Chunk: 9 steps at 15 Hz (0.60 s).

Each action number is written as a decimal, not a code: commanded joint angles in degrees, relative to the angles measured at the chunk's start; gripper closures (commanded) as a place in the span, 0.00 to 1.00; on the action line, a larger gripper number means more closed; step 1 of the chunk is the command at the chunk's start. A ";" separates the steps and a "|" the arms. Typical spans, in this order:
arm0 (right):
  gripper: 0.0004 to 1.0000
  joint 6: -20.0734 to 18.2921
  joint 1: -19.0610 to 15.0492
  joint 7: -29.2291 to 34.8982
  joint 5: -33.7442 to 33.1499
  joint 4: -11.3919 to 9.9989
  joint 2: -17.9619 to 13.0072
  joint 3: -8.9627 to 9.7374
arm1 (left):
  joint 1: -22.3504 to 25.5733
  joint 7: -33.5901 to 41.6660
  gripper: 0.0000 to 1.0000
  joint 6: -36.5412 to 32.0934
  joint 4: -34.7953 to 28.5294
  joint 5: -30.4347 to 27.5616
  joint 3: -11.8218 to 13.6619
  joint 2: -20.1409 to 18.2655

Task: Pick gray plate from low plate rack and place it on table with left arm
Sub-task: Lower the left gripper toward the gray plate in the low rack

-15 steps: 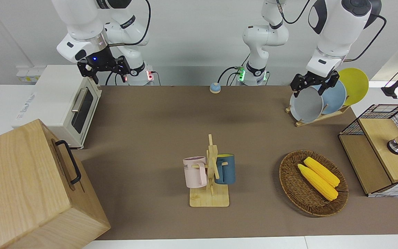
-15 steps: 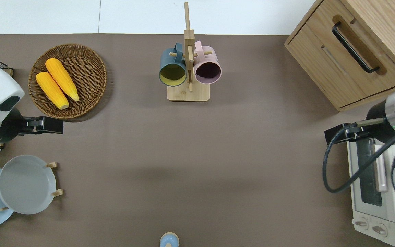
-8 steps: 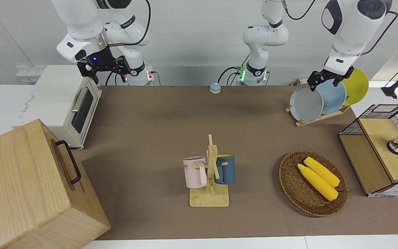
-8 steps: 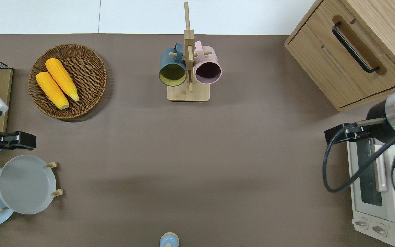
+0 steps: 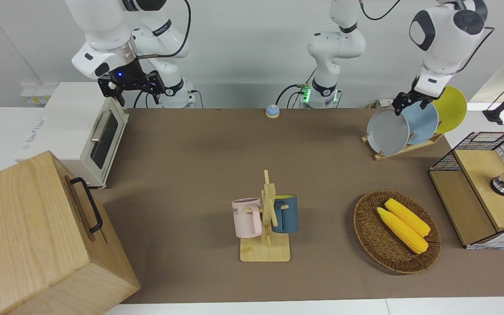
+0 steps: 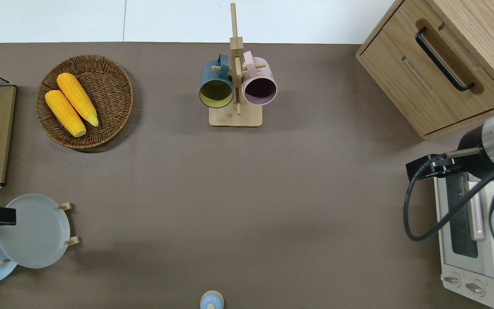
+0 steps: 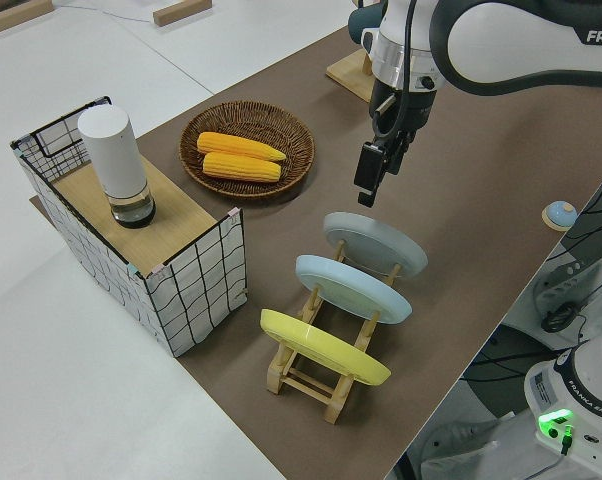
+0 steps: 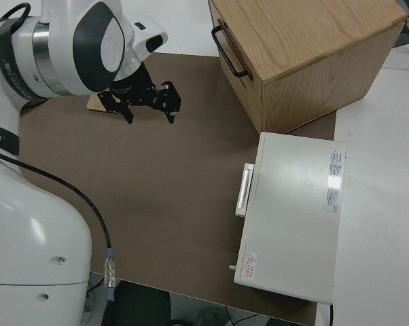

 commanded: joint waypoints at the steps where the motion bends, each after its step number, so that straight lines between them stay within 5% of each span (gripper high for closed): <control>1: 0.02 -0.62 -1.32 0.68 -0.28 0.41 -0.12 1.21 | -0.12 -0.29 0.01 6.07 -7.27 1.03 0.50 -2.20; 9: 0.02 -0.62 -1.32 0.68 -0.37 0.41 -0.12 1.21 | -0.73 -0.29 0.01 8.29 -10.54 1.29 3.66 -2.02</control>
